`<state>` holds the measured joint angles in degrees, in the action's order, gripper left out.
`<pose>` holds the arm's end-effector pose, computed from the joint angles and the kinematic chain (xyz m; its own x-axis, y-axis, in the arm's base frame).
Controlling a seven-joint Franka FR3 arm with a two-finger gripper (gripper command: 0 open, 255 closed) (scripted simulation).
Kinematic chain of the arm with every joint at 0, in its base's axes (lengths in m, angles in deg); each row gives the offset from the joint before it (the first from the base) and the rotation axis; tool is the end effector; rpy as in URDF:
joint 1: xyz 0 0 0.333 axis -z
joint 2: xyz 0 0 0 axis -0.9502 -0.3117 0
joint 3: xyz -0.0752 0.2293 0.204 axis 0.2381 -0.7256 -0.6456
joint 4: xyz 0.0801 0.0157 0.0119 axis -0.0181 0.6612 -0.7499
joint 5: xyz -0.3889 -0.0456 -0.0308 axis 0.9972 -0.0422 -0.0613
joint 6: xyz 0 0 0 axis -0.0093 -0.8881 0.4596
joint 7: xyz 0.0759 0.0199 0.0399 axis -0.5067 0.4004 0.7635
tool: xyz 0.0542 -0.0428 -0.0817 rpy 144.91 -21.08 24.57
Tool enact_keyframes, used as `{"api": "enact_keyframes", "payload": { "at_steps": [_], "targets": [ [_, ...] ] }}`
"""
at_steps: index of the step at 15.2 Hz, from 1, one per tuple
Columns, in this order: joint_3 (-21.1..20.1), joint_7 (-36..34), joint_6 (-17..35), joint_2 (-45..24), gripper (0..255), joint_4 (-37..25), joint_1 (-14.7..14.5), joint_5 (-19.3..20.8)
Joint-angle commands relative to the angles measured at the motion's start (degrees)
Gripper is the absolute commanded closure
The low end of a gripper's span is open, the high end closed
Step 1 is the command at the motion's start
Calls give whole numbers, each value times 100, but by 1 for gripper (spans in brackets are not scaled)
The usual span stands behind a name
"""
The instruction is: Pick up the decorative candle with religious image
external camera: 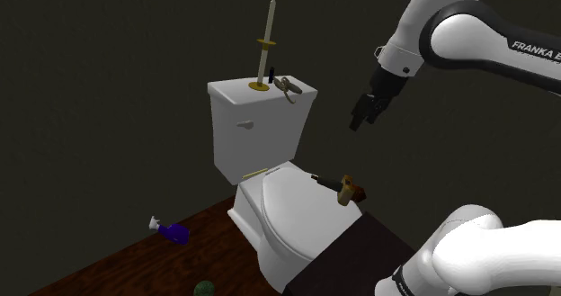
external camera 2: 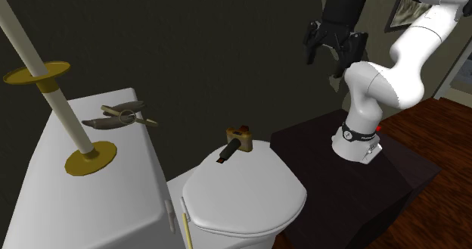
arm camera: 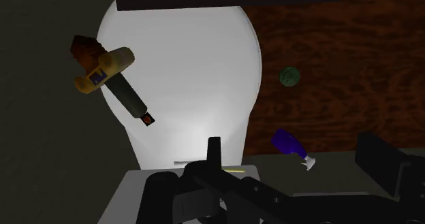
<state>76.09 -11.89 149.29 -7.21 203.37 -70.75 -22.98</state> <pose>0.3263 0.0196 0.6137 0.9958 0.0017 0.0911 0.0013 -1.0000 0.0045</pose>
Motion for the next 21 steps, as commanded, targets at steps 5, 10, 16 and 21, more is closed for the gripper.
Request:
{"api": "enact_keyframes", "payload": {
  "at_steps": [5, 10, 16, 21],
  "targets": [
    [281, 516, 601, 96, 0, 718, 30, 225],
    [669, 1154, 1418, 18, 0, 1466, 115, 545],
    [1187, 1916, 2530, -429, 0, 2114, 273, 964],
    [1657, 2552, 3567, -1139, 0, 2409, 403, 1291]
  ]
}}
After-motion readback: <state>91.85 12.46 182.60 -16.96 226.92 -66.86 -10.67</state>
